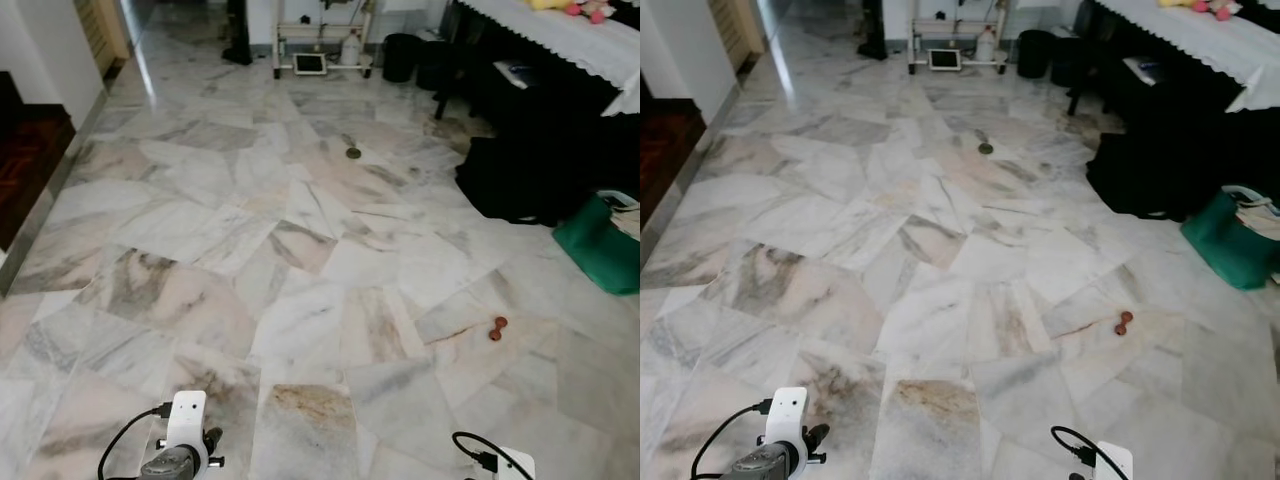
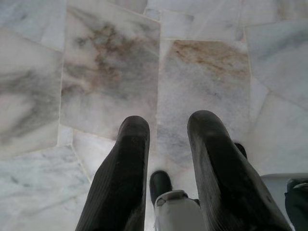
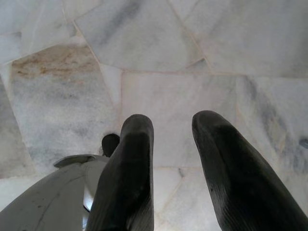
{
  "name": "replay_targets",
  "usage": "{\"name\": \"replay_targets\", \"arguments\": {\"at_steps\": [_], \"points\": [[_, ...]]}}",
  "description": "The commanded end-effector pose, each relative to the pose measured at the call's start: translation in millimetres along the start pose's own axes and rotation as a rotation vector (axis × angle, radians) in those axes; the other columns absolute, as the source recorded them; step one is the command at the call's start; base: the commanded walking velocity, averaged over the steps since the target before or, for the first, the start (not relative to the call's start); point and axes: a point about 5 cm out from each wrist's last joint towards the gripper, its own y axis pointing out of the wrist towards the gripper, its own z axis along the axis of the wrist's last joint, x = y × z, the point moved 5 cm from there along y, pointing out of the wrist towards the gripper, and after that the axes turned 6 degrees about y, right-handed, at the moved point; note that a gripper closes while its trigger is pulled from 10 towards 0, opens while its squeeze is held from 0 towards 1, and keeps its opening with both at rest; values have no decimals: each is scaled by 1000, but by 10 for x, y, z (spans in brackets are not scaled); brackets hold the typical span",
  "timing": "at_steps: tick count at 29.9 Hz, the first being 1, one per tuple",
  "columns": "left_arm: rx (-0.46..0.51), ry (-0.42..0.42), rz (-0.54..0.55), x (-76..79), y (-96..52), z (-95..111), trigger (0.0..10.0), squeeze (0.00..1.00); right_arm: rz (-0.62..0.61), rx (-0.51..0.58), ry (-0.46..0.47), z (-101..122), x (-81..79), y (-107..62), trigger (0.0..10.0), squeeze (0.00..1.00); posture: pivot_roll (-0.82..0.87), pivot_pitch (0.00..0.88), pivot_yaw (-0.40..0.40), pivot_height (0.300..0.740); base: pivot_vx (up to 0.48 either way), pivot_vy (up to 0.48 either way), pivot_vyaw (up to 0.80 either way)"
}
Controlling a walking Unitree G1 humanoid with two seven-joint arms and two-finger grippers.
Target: Setting the table
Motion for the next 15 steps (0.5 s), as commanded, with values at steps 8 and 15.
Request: {"name": "replay_targets", "arguments": {"at_steps": [8, 15], "points": [[6, 5, 6, -28, -5, -3, 10000, 0, -13, -4, -1, -19, 27, -5, 10000, 0, 94, 0, -42, 715, 0, 0, -744], [13, 11, 6, -37, 0, 32, 10000, 0, -13, -4, -3, -17, 21, -4, 10000, 0, 98, 0, -44, 715, 0, 0, -744]]}}
